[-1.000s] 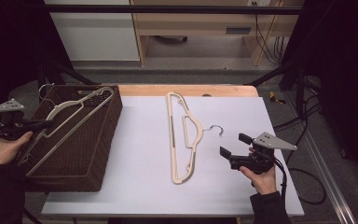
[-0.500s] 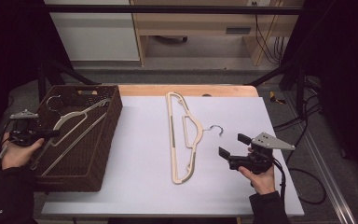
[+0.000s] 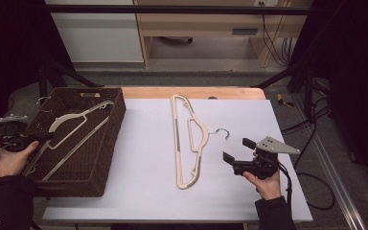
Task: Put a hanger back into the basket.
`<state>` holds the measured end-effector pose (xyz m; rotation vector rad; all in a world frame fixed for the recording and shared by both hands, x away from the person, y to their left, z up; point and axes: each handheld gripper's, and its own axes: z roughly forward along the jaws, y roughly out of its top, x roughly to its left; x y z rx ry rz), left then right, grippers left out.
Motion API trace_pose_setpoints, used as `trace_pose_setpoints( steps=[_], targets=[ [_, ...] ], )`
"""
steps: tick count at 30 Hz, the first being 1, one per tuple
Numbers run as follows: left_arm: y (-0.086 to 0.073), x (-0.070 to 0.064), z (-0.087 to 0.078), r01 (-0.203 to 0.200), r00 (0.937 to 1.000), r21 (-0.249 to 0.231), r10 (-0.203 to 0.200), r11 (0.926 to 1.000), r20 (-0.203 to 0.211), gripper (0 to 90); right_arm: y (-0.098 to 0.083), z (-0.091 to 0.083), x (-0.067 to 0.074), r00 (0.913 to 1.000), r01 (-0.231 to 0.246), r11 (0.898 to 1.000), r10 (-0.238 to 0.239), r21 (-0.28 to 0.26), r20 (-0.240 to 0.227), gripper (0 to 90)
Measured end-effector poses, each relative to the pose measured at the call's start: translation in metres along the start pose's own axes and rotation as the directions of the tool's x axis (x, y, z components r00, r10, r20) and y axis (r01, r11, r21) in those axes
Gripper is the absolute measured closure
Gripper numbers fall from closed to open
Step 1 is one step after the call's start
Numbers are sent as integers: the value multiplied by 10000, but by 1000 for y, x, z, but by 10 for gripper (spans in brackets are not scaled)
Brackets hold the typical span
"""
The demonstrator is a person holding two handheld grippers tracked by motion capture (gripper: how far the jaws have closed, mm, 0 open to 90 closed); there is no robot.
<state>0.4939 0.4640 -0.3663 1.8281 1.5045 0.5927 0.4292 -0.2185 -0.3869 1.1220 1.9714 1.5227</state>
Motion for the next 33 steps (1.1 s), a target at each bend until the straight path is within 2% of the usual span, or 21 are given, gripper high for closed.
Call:
trace_pose_setpoints(
  steps=[2,5,9,11,13,16,18,19,23,24,27,28,30,33],
  targets=[
    [1,-2,-7,48,9999,-209,-51,9998,-146,650,0,-1,0,10000,46,10000,-46,14,-1,80],
    [2,-7,-17,51,10000,-682,-56,9977,-61,599,0,-2,0,10000,46,10000,-46,-30,60,81],
    [5,-23,-32,-4,9995,-1630,58,9866,324,502,0,-3,0,9999,77,9999,-76,-94,97,81],
    [7,-35,-39,-80,9983,-2175,202,9760,541,453,1,-3,0,9999,21,9999,-19,-118,161,82],
    [10,-51,-45,-241,9956,-2788,484,9600,804,393,1,-4,-1,9998,-3,9999,5,-106,206,85],
    [12,-73,-50,-367,9893,-3364,817,9410,1208,315,0,-4,-2,9994,-59,10000,61,-73,332,90],
    [13,-93,-52,-559,9807,-3772,1218,9245,1532,277,-1,-2,-2,9991,-82,10000,83,-17,419,91],
    [13,-97,-52,-602,9783,-3840,1308,9214,1606,251,-2,0,-2,9989,-159,9999,158,26,435,91],
    [12,-131,-49,-785,9597,-4295,1849,8996,2119,157,-4,4,-1,9983,-222,9996,212,168,547,94],
    [12,-141,-49,-834,9529,-4403,2008,8940,2273,138,-5,6,0,9982,-202,9995,188,239,567,95],
    [8,-161,-47,-753,9384,-4709,2221,8790,2646,106,-7,11,2,9979,-272,9989,250,375,600,96],
    [7,-170,-44,-656,9286,-4753,2280,8774,2928,99,-7,12,3,9982,-214,9989,191,412,560,96],
    [4,-183,-39,-723,9172,-4714,2442,8790,3147,75,-9,15,4,9978,-224,9988,195,446,636,96],
    [-1,-201,-31,-1007,9083,-4590,2698,8827,3196,62,-11,19,6,9981,-201,9983,169,540,586,92]
  ],
)
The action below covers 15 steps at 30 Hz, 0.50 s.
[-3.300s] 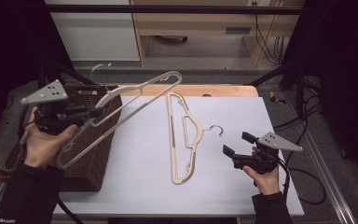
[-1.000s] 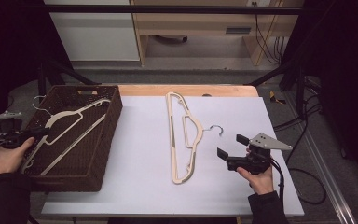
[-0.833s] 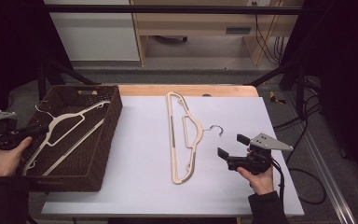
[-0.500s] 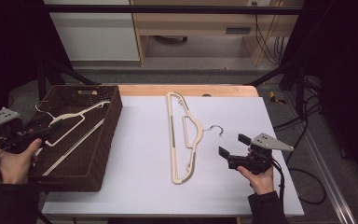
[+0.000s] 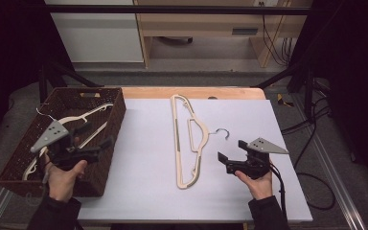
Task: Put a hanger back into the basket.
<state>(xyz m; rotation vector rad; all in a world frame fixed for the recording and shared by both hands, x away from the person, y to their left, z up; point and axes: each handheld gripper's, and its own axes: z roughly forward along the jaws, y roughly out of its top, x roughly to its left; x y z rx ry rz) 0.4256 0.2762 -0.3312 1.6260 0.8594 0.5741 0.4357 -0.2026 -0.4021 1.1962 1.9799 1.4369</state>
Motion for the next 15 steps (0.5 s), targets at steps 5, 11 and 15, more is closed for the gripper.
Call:
trace_pose_setpoints(
  steps=[5,11,15],
  targets=[
    [-11,-20,16,-217,9989,406,200,9989,425,59,-1,10,6,9999,-113,9998,112,176,71,98],
    [-30,-38,30,-476,9955,854,402,9952,862,74,-6,30,15,9997,72,9976,-86,685,213,116],
    [-42,-43,37,-510,9939,1254,381,9908,1032,83,-12,47,17,9992,110,9940,-152,1089,377,139]
  ],
)
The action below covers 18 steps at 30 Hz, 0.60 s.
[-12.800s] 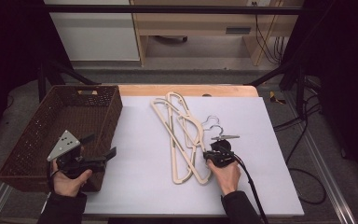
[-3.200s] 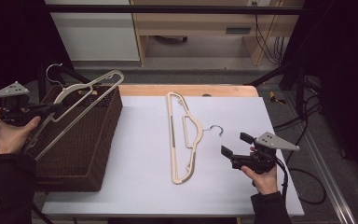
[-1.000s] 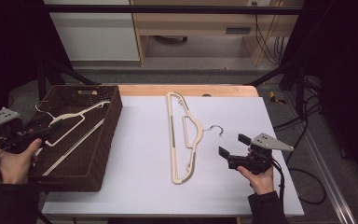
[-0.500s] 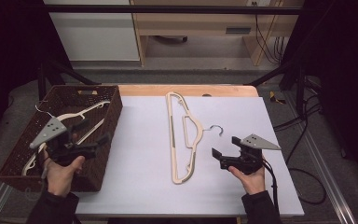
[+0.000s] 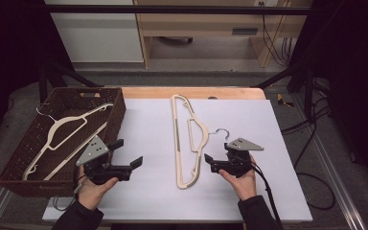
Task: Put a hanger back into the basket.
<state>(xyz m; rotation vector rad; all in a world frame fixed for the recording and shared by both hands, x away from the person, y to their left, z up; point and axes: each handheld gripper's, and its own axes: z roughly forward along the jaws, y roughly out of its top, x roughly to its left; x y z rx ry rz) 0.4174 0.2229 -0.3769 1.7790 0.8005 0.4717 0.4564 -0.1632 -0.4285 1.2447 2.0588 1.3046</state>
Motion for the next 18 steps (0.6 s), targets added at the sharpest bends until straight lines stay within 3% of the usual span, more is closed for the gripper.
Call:
trace_pose_setpoints(
  steps=[5,8,11,18],
  targets=[
    [-11,-1,11,-10,9998,431,0,9991,214,79,-5,23,6,9998,-160,9977,155,666,94,181],
    [-14,-1,14,-7,9997,535,-6,9986,240,78,-10,37,11,9996,139,9944,-162,1044,217,227],
    [-16,-1,15,57,9995,584,-75,9983,313,79,-16,50,16,9993,91,9892,-142,1461,343,297],
    [-19,-4,21,-9,9990,796,-27,9968,443,80,-26,68,20,9991,116,9787,-199,2052,386,408]
  ],
)
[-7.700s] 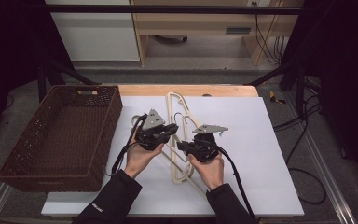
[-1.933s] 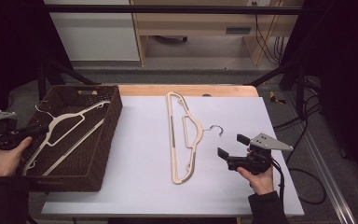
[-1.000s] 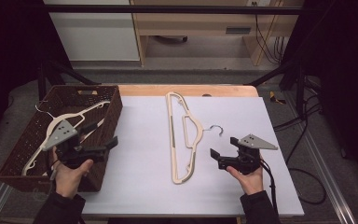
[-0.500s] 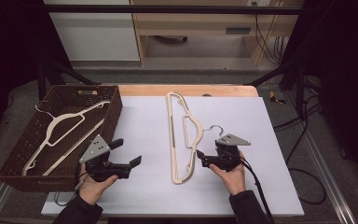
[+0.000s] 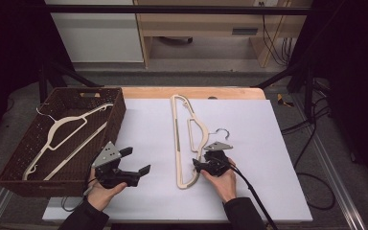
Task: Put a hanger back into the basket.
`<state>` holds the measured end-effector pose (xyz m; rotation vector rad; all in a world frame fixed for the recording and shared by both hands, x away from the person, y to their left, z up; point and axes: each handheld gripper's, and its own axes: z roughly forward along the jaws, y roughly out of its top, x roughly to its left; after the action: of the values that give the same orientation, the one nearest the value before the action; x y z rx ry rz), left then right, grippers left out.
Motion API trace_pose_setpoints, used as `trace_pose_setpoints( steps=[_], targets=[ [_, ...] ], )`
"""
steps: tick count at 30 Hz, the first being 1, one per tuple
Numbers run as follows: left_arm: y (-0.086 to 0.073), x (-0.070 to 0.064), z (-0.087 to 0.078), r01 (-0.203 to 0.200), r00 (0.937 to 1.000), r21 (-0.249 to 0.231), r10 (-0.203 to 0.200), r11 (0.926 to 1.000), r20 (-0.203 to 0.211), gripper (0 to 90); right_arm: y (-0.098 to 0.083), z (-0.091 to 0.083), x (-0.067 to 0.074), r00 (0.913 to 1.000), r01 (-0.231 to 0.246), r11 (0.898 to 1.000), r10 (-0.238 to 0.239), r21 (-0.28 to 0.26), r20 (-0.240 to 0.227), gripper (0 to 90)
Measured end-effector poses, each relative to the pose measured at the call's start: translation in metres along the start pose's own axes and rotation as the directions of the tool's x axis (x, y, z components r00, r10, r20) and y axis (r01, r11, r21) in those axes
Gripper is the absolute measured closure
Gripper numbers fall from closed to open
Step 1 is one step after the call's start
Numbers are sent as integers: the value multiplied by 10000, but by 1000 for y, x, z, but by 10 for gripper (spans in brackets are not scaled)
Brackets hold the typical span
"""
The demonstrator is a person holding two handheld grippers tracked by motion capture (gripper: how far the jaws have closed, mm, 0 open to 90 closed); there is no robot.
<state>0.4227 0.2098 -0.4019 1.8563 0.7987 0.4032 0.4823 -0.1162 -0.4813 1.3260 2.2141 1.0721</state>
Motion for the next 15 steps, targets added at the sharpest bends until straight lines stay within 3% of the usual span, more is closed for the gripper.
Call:
trace_pose_setpoints(
  steps=[9,15],
  targets=[
    [-1,2,-1,-44,10000,-32,44,10000,-11,78,0,1,-3,9999,-121,9996,122,255,-43,557],
    [-2,3,-1,-38,10000,18,38,10000,-70,78,2,-4,-13,9920,-1020,9925,1066,676,-682,674]
  ],
)
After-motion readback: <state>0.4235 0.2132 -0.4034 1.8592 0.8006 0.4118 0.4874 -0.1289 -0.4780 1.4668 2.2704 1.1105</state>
